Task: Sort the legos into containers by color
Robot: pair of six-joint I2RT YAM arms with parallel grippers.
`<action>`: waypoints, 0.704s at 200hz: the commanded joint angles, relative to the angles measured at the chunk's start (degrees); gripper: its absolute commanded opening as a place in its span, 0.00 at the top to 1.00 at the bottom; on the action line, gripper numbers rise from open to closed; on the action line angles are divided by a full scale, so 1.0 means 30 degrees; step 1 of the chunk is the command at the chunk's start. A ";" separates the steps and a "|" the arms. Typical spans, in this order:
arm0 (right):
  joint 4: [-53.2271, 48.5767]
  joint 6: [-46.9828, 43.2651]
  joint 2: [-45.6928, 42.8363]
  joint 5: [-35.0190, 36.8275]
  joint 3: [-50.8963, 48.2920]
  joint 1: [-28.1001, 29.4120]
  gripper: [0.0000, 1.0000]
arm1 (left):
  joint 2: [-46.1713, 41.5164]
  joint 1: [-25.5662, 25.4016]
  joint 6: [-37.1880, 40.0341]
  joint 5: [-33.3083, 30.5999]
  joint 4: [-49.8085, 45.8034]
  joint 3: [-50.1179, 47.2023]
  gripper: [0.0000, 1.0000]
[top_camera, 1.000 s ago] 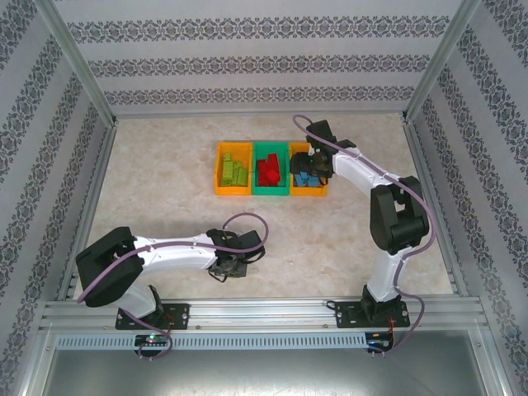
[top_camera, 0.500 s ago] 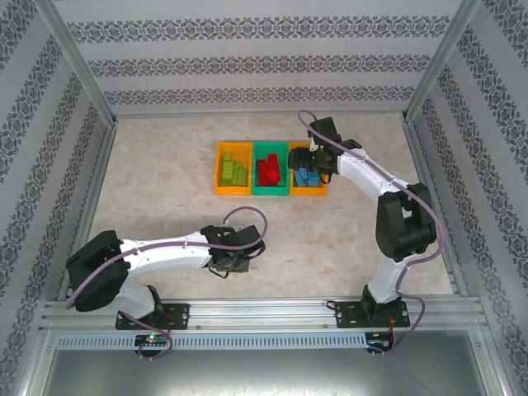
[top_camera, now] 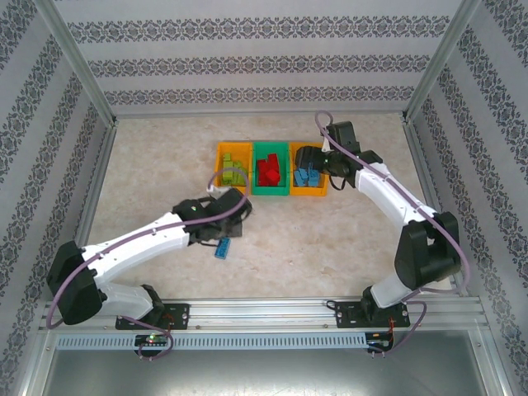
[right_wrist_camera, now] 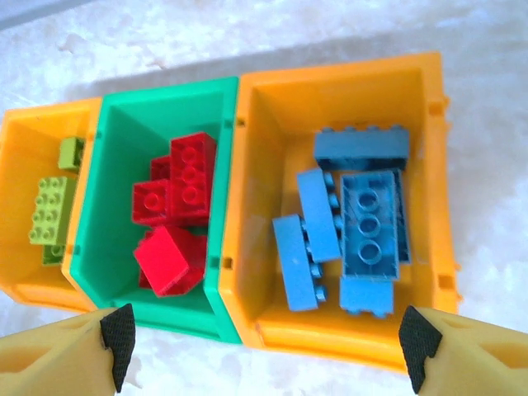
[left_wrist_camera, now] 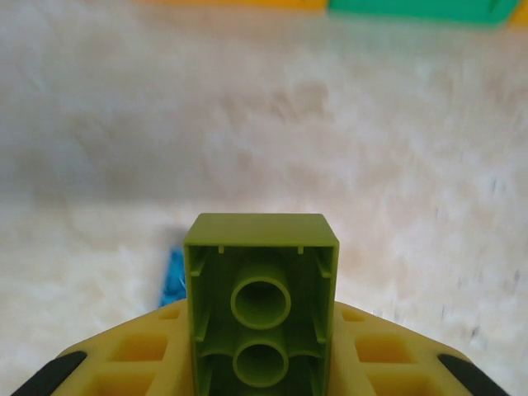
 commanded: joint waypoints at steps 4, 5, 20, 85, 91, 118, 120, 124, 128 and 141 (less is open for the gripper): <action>0.0198 0.0343 -0.0989 0.0751 -0.1751 -0.0226 0.13 | 0.0476 0.2338 0.3154 0.0387 0.1014 0.1043 0.75; 0.0198 0.0360 -0.1033 0.0752 -0.1816 -0.0214 0.12 | 0.0520 0.2437 0.3235 0.0427 0.1067 0.1101 0.75; 0.0235 0.0597 -0.1464 0.0763 -0.2789 -0.0337 0.12 | 0.1666 0.3684 0.4428 0.1163 0.1840 0.2136 0.75; 0.0433 0.1680 -0.3150 0.0363 -0.5626 -0.0340 0.14 | 0.8899 0.6604 0.7338 0.3437 0.1945 0.9170 0.75; 0.0398 0.1651 -0.3365 0.0399 -0.5850 -0.0316 0.14 | 0.9459 0.6812 0.7371 0.3574 0.1871 0.9739 0.75; 0.0131 0.1607 -0.4464 0.0553 -0.6905 -0.0282 0.14 | 1.1650 0.7534 0.7530 0.4035 0.1532 1.1935 0.74; 0.0138 0.1607 -0.4561 0.0549 -0.6975 -0.0251 0.14 | 1.1772 0.7572 0.7549 0.4017 0.1508 1.2078 0.74; 0.0114 0.1577 -0.4760 0.0511 -0.7151 -0.0258 0.14 | 1.2028 0.7620 0.7606 0.3921 0.1459 1.2342 0.74; 0.0118 0.1561 -0.4935 0.0498 -0.7341 -0.0239 0.14 | 1.2240 0.7636 0.7626 0.3853 0.1428 1.2562 0.73; 0.0023 0.1482 -0.5573 0.0420 -0.7872 -0.0194 0.14 | 1.2936 0.7743 0.7877 0.3778 0.1316 1.3316 0.73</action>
